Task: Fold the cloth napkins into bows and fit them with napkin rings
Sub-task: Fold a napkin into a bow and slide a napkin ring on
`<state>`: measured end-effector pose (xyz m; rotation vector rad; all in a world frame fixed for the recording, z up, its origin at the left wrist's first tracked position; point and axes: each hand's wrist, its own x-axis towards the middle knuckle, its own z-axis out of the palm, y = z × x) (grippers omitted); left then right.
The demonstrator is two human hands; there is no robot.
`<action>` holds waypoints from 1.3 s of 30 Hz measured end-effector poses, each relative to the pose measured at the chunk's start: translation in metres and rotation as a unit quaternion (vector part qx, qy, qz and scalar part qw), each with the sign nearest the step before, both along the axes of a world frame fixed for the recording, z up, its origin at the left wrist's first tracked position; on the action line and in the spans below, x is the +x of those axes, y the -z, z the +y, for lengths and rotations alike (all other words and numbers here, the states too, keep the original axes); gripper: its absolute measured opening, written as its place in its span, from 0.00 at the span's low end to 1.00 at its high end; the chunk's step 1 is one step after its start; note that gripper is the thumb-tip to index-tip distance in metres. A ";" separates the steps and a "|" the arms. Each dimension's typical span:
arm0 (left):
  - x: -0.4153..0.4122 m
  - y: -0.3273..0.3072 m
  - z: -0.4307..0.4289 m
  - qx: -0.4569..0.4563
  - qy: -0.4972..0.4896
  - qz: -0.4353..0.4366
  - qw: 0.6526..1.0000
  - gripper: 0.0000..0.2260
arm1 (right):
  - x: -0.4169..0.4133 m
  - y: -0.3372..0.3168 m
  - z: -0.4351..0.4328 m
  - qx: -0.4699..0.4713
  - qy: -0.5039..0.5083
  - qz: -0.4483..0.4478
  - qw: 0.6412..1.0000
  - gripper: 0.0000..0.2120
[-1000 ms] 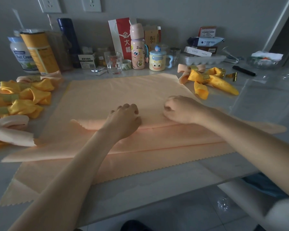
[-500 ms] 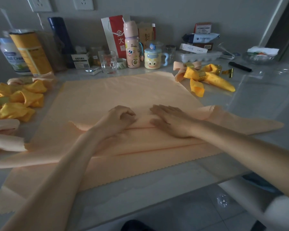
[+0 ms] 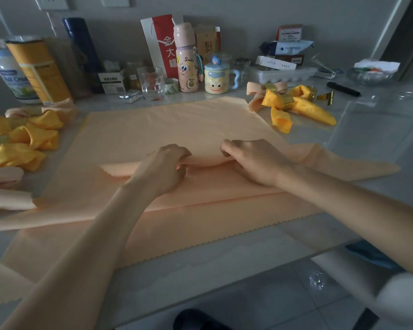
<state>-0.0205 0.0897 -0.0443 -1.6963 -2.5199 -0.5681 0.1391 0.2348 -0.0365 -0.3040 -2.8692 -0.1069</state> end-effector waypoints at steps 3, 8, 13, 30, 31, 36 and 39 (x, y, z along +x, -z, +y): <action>0.003 -0.002 0.000 0.017 0.000 -0.041 0.999 0.13 | -0.001 0.000 0.001 0.003 0.004 0.003 1.000 0.12; 0.010 -0.004 0.005 0.022 -0.012 -0.092 0.995 0.09 | -0.001 -0.001 0.002 -0.043 -0.004 -0.025 0.999 0.14; 0.005 -0.004 0.004 0.016 -0.024 -0.087 0.996 0.07 | 0.006 -0.003 0.002 -0.122 0.023 -0.033 0.992 0.08; -0.002 -0.023 -0.009 -0.039 -0.017 -0.104 0.994 0.13 | 0.008 -0.017 0.019 -0.183 0.079 -0.019 0.980 0.14; 0.000 -0.025 -0.009 -0.040 -0.011 -0.109 0.993 0.11 | 0.009 -0.015 0.017 -0.159 0.071 -0.014 0.985 0.13; 0.017 -0.027 -0.005 -0.007 -0.011 -0.134 0.991 0.10 | 0.015 -0.013 0.003 -0.080 0.015 -0.031 0.996 0.09; 0.022 -0.015 0.001 -0.067 0.000 -0.075 0.995 0.10 | 0.021 -0.013 -0.004 -0.025 -0.003 -0.082 0.996 0.06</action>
